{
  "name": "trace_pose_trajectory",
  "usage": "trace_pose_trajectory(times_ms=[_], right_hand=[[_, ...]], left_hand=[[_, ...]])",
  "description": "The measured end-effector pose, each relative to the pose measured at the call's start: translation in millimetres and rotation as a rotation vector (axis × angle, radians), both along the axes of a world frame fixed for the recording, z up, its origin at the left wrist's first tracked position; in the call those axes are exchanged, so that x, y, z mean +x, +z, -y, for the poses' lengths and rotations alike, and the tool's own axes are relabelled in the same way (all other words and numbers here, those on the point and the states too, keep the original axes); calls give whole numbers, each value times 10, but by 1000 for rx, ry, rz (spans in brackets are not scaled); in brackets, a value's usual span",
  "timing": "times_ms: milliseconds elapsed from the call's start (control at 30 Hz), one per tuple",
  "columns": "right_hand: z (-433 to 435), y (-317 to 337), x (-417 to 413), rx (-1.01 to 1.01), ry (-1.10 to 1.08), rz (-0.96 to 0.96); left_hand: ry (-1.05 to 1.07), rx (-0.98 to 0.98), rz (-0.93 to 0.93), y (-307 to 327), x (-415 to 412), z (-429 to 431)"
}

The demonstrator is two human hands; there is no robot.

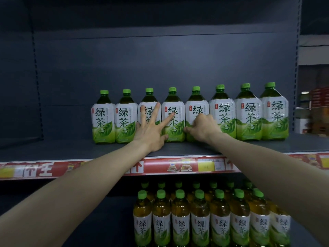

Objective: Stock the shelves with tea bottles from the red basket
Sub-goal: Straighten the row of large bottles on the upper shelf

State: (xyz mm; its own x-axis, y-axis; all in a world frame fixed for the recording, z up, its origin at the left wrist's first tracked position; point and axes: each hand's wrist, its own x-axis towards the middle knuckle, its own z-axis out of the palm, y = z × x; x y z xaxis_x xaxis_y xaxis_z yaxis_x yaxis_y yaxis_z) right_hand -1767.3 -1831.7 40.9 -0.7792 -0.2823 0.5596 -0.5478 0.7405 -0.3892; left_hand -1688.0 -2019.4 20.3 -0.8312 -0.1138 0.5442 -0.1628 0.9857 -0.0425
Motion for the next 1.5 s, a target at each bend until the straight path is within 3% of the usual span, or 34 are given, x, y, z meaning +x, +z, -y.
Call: trace_pose_trajectory(times_ms=[200, 333, 533, 633, 800, 1300, 1500], right_hand=[[-433, 16, -7, -63, 27, -45], [-1011, 13, -94, -139, -48, -177], [-1714, -10, -301, -150, -213, -232], [-1923, -17, -406, -178, -162, -168], [-1975, -94, -470, -204, -46, -40], [-1974, -149, -588, -83, 22, -28], [-1967, -147, -588, -159, 43, -35]], left_hand=[[1, -14, 0, 11, 40, 21], [16, -177, -49, 67, 6, -108], [-98, -323, -59, 187, -242, -861], [-169, -356, -69, 193, -402, -1304], [-207, -380, -23, 133, -635, -1704], [-23, -396, 106, 138, -752, -1744], [-18, -395, 111, 146, -742, -1749]])
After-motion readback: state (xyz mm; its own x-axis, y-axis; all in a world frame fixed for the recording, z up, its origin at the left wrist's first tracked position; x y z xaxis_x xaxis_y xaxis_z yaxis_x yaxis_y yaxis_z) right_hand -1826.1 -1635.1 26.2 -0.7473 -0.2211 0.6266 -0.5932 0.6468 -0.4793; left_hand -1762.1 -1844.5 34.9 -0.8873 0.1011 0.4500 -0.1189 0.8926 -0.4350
